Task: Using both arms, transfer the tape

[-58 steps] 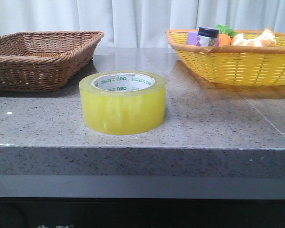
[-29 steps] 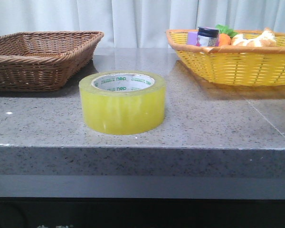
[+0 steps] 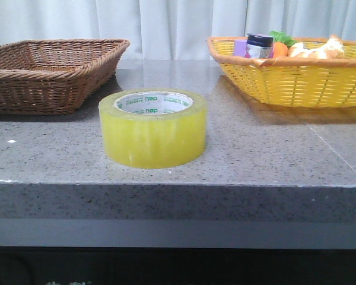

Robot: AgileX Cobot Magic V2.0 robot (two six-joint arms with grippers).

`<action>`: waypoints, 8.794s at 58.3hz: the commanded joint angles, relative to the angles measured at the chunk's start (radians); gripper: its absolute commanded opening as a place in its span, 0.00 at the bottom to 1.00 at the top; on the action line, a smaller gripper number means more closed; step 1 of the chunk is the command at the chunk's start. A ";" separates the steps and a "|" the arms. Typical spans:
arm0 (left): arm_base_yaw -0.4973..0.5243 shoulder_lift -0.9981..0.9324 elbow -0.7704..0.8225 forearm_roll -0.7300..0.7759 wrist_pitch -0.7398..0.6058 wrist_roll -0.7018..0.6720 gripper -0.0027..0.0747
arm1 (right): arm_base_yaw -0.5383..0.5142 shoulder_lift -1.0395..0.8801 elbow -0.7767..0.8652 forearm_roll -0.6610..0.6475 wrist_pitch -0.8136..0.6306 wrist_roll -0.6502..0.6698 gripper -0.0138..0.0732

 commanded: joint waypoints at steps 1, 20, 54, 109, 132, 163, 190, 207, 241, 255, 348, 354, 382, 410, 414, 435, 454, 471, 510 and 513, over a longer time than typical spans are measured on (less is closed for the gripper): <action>-0.008 0.025 -0.054 -0.010 -0.023 0.028 0.70 | -0.006 -0.051 0.009 -0.013 -0.130 0.000 0.06; -0.187 0.288 -0.271 -0.191 0.232 0.060 0.70 | -0.006 -0.056 0.015 -0.018 -0.138 0.000 0.06; -0.495 0.838 -0.547 -0.204 0.269 -0.038 0.70 | -0.006 -0.056 0.015 -0.020 -0.139 -0.001 0.06; -0.521 1.055 -0.681 -0.129 0.303 -0.053 0.04 | -0.006 -0.056 0.015 -0.020 -0.161 -0.001 0.06; -0.516 1.055 -0.895 -0.040 0.435 -0.053 0.01 | -0.006 -0.056 0.015 -0.020 -0.169 -0.001 0.06; -0.093 1.112 -1.171 0.014 0.411 -0.053 0.01 | -0.006 -0.056 0.015 -0.020 -0.169 -0.001 0.06; -0.011 1.279 -1.171 -0.008 0.476 -0.053 0.38 | -0.006 -0.056 0.015 -0.020 -0.169 -0.001 0.06; -0.011 1.163 -1.162 -0.006 0.514 -0.038 0.57 | -0.006 -0.056 0.015 -0.020 -0.169 -0.001 0.06; -0.021 0.488 -0.575 -0.008 0.265 0.007 0.01 | -0.006 -0.056 0.015 -0.020 -0.166 -0.001 0.06; -0.021 0.152 -0.308 -0.001 0.251 0.007 0.01 | -0.006 -0.056 0.015 -0.020 -0.166 -0.001 0.06; -0.004 -0.517 0.289 0.003 0.045 0.007 0.01 | -0.006 -0.056 0.015 -0.020 -0.160 -0.001 0.06; -0.004 -0.517 0.365 0.003 0.020 0.007 0.01 | -0.006 -0.056 0.015 -0.020 -0.160 -0.001 0.06; -0.004 -0.517 0.469 0.003 -0.041 0.005 0.01 | -0.006 -0.056 0.015 -0.020 -0.160 -0.001 0.06; -0.004 -0.517 0.564 0.001 -0.187 -0.003 0.01 | -0.006 -0.056 0.015 -0.020 -0.160 -0.001 0.06; -0.004 -0.517 0.564 -0.015 -0.219 -0.003 0.01 | -0.006 -0.056 0.015 -0.020 -0.160 -0.001 0.06; -0.004 -0.517 0.564 -0.016 -0.251 -0.003 0.01 | -0.006 -0.056 0.015 -0.020 -0.160 -0.001 0.06; -0.004 -0.517 0.564 -0.016 -0.251 -0.003 0.01 | -0.006 -0.056 0.015 -0.020 -0.160 -0.001 0.06; -0.004 -0.517 0.564 -0.016 -0.251 -0.003 0.01 | -0.006 -0.056 0.015 -0.020 -0.160 -0.001 0.06; -0.004 -0.517 0.564 -0.016 -0.251 -0.003 0.01 | -0.363 -0.329 0.402 0.073 -0.240 -0.005 0.06; -0.004 -0.517 0.564 -0.016 -0.251 -0.003 0.01 | -0.379 -0.351 0.402 0.073 -0.224 -0.005 0.06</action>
